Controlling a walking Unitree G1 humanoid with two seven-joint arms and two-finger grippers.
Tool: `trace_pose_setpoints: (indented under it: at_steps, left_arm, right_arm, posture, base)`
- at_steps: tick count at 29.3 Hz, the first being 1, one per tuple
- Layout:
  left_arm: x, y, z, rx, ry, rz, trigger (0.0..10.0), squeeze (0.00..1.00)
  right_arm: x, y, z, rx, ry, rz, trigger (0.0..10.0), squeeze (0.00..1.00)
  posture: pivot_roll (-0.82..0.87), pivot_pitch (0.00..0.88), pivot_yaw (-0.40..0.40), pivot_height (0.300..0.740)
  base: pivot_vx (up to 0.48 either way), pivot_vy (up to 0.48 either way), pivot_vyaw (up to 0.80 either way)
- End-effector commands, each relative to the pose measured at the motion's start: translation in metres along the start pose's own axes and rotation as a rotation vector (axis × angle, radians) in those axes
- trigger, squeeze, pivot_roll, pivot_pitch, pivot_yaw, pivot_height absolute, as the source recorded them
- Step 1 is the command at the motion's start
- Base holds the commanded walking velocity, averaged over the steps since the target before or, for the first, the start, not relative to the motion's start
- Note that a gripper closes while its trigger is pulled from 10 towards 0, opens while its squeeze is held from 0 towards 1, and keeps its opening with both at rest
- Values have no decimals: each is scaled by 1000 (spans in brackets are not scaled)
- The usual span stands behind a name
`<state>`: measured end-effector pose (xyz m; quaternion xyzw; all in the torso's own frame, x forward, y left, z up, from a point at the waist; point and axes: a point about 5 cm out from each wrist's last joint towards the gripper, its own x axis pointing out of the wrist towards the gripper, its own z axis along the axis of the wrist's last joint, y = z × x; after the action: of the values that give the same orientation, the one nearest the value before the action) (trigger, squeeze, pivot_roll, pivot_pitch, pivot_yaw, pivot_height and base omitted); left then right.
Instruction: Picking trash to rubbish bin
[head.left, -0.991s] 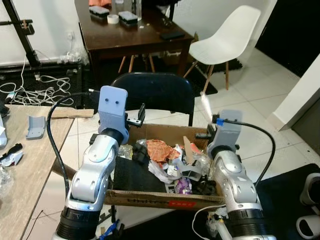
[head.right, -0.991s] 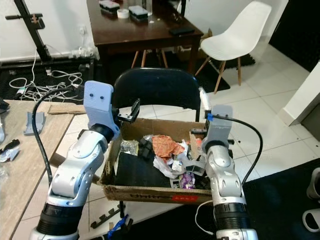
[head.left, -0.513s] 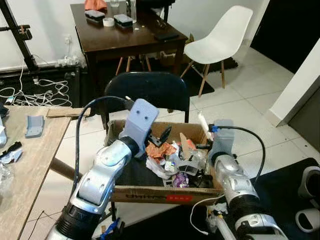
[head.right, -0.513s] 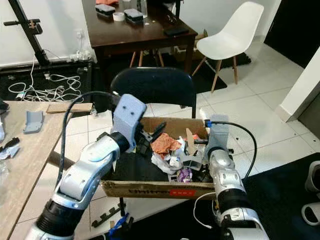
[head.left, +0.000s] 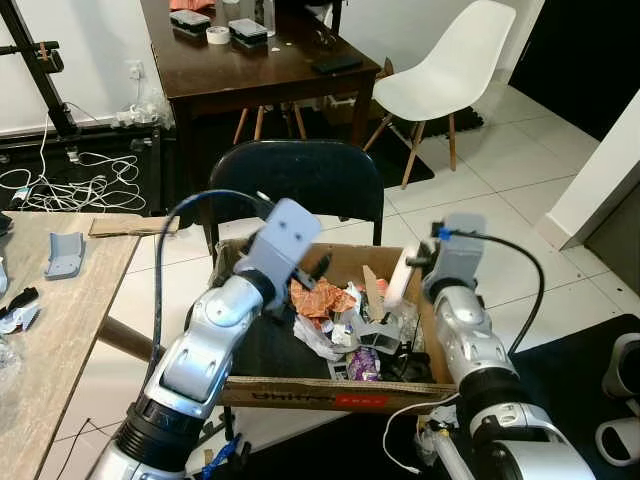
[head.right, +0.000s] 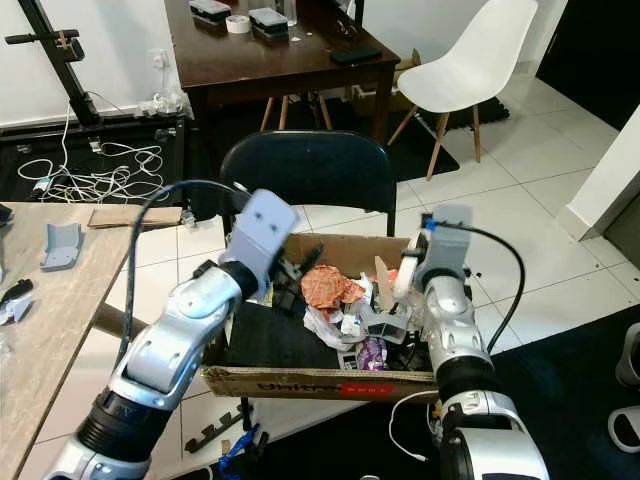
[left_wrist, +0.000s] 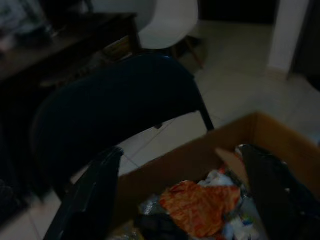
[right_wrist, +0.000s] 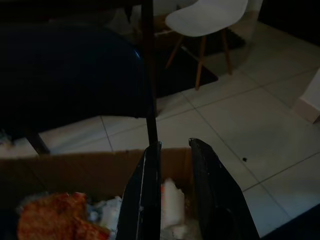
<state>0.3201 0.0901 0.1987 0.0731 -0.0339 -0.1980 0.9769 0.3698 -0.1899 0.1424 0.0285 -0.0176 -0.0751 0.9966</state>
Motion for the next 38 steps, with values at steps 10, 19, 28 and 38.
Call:
trace_pose_setpoints:
  at_steps: [10, 19, 28, 38]
  left_arm:
    - [-22, 38, 9, -183, -138, 304, 10000, 0]
    - [-29, 34, 12, -180, -147, 304, 10000, 0]
    - [-34, 30, 16, -157, -161, 277, 10000, 0]
    - [-33, 27, 18, -156, -158, 259, 10000, 0]
  right_arm:
    - [-21, 23, 64, 135, -315, -3, 10000, 0]
    - [-39, 58, 70, 116, -342, 284, 10000, 0]
    - [-46, 73, 65, 121, -290, 373, 10000, 0]
    - [-52, 73, 60, 131, -257, 378, 10000, 0]
  posture:
    - [137, 73, -11, 740]
    - [143, 71, -40, 740]
    - [167, 75, -54, 740]
    - [163, 84, -38, 740]
  base:
    - [0, 0, 0]
    - [0, 0, 0]
    - [0, 0, 0]
    - [0, 0, 0]
